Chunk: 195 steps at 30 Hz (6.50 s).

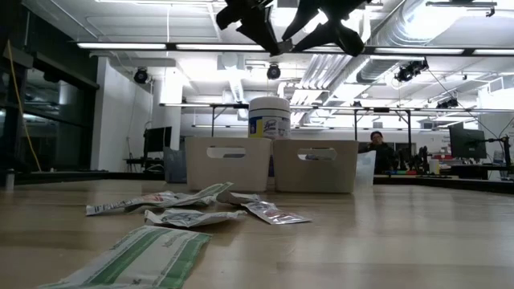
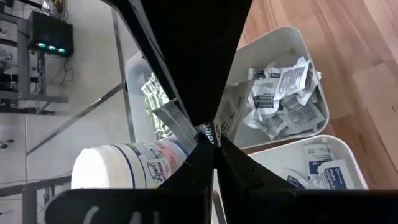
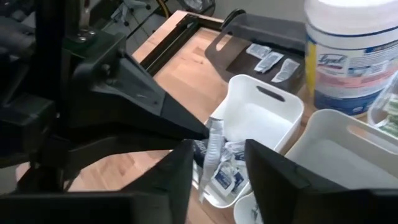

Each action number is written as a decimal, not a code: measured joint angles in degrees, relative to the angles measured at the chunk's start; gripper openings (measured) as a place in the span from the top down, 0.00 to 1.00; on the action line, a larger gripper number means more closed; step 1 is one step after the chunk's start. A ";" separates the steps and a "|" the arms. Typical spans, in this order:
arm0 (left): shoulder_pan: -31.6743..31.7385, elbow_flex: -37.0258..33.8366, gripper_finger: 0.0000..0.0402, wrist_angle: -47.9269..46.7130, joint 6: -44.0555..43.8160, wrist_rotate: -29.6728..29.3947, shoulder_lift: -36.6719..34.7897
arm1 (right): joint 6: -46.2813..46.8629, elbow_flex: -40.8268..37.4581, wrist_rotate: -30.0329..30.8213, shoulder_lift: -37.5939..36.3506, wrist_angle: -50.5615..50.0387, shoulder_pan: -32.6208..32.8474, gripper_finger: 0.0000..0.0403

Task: Pick & Place First Aid Supplies
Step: Put the wipe into the gray bin, then put the ointment into the black transparent bin

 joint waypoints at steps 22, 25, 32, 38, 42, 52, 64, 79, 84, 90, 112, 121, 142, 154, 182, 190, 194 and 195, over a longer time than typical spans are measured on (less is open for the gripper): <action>0.02 -0.07 0.94 1.25 4.04 0.89 0.09 | -2.65 0.02 -6.20 -0.11 -0.45 -1.05 0.99; 0.37 -0.07 0.85 1.40 5.88 2.74 -0.16 | -2.60 0.02 -6.14 -0.10 -1.55 -1.36 1.00; 2.22 0.02 0.59 -1.45 5.38 5.56 -2.39 | -2.78 0.02 -5.97 -0.24 -4.37 -2.88 1.00; 6.94 -0.01 0.53 -4.40 1.70 18.02 -6.94 | -4.66 0.00 -7.91 -0.24 -8.31 -4.81 1.00; 11.44 -0.02 0.55 -4.02 -1.50 32.81 -8.83 | -7.31 0.00 -10.33 -0.22 -10.97 -6.43 1.00; 17.42 -0.04 0.57 -3.56 -3.04 58.14 -9.38 | -11.25 0.00 -14.42 5.17 -13.07 -10.23 1.00; 17.25 -0.04 0.57 -3.68 -3.93 58.10 -9.38 | -11.91 0.00 -17.20 13.10 -12.61 -11.78 0.96; 17.05 -0.89 0.57 -10.63 -5.00 53.26 -9.38 | -13.20 0.00 -17.28 11.94 -12.96 -11.87 0.70; 14.18 -4.25 0.57 -17.58 -5.62 48.84 -9.38 | -13.59 0.00 -17.48 8.92 -15.35 -11.64 0.59; 6.94 -12.34 0.57 -17.08 -9.56 44.27 -9.37 | -14.82 0.00 -17.25 2.73 -17.75 -10.38 0.54; -24.79 -34.34 0.57 8.37 -49.61 20.67 -9.35 | -17.50 0.00 -13.26 -9.55 -23.72 0.05 0.54; -30.08 -34.48 0.57 8.80 -68.87 14.66 -8.20 | -17.34 0.00 -11.21 -9.55 -25.03 2.58 0.54; -31.17 -34.20 0.57 12.43 -79.00 14.41 5.32 | -15.81 0.00 -10.27 -9.55 -25.79 4.77 0.54; -31.19 -33.99 0.60 12.25 -79.61 14.23 7.63 | -14.39 0.00 -9.24 -9.55 -26.85 7.02 0.54; -31.50 -26.88 1.00 -1.71 -71.06 17.42 -1.46 | -13.27 0.00 -9.97 -9.55 -26.58 7.16 0.54; -29.09 -22.55 1.00 -13.15 -67.51 11.14 -8.75 | -12.68 0.00 -9.84 -9.55 -26.40 7.16 0.54; -24.49 -22.26 1.00 -15.07 -61.28 10.78 -12.34 | -12.61 0.01 -9.42 -9.55 -26.38 7.14 0.54; -23.05 -22.27 1.00 -15.56 -59.34 10.78 -13.02 | -12.48 0.00 -9.15 -9.55 -26.36 7.14 0.54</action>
